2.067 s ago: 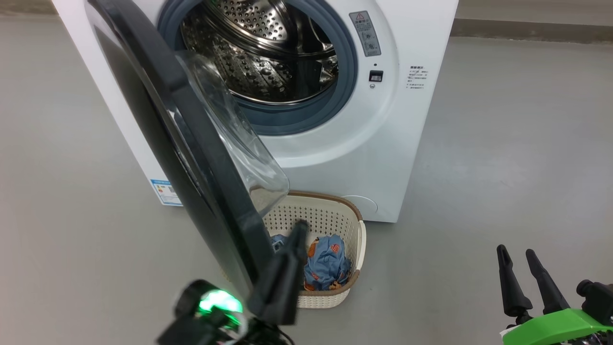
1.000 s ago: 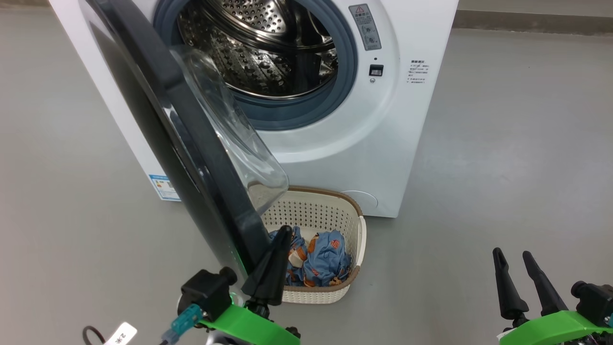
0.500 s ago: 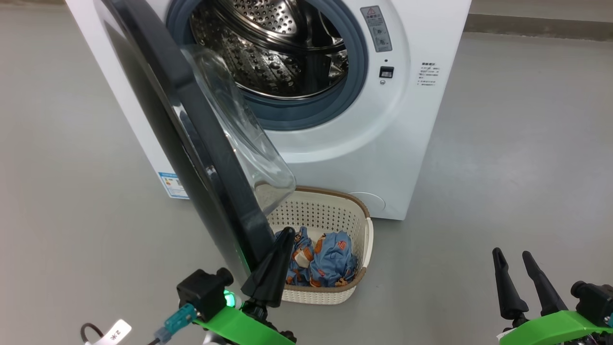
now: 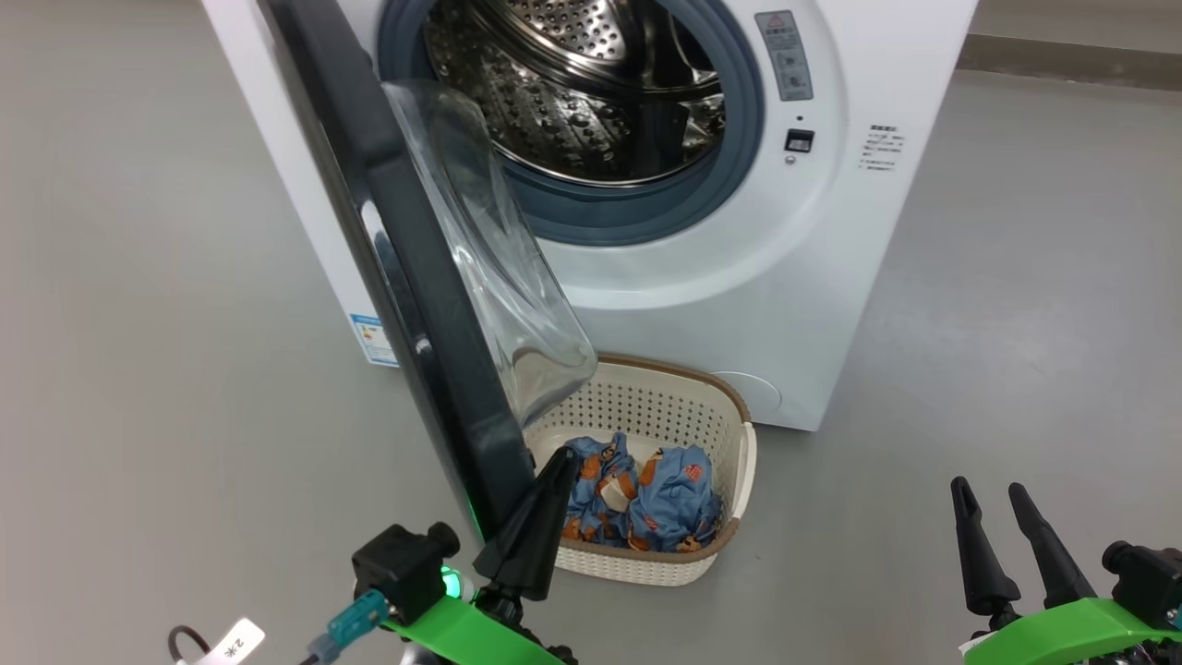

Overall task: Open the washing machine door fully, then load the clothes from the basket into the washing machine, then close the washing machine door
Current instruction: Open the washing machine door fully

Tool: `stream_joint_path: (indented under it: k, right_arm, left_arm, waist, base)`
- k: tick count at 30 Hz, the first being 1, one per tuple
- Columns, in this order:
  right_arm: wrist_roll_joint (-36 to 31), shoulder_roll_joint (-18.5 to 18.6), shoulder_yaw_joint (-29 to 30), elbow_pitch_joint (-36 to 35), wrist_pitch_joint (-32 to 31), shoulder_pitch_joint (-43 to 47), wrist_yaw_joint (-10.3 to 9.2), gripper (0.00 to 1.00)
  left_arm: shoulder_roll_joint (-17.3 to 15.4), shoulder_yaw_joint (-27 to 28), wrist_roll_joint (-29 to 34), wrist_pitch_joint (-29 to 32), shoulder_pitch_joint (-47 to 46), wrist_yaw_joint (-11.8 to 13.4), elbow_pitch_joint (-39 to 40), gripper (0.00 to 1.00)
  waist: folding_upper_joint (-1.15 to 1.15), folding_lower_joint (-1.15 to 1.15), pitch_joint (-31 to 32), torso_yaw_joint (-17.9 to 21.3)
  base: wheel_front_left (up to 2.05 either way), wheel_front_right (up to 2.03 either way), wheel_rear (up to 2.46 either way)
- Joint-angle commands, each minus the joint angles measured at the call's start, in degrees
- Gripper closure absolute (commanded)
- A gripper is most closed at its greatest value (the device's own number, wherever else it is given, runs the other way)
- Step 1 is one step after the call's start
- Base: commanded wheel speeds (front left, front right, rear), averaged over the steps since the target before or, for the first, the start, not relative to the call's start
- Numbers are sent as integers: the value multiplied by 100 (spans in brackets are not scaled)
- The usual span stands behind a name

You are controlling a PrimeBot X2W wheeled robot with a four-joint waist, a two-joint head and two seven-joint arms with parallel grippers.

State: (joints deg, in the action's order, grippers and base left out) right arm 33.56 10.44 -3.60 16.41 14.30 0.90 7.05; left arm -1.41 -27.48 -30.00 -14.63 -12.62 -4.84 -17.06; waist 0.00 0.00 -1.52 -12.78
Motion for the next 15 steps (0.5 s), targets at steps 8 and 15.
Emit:
stream_joint_path:
  k: [8,15]
  right_arm:
    - [-39,131,-119,-151,70,-21,44,0]
    - [-40,144,-97,-157,70,14,44,0]
  left_arm:
    - [-154,467,139,-37,36,77,35,100]
    - [-227,493,242,-37,198,178,141,100]
  waist:
    - [0,0,22,-408]
    - [0,0,54,-691]
  base:
    - [0,0,0]
    - [0,0,0]
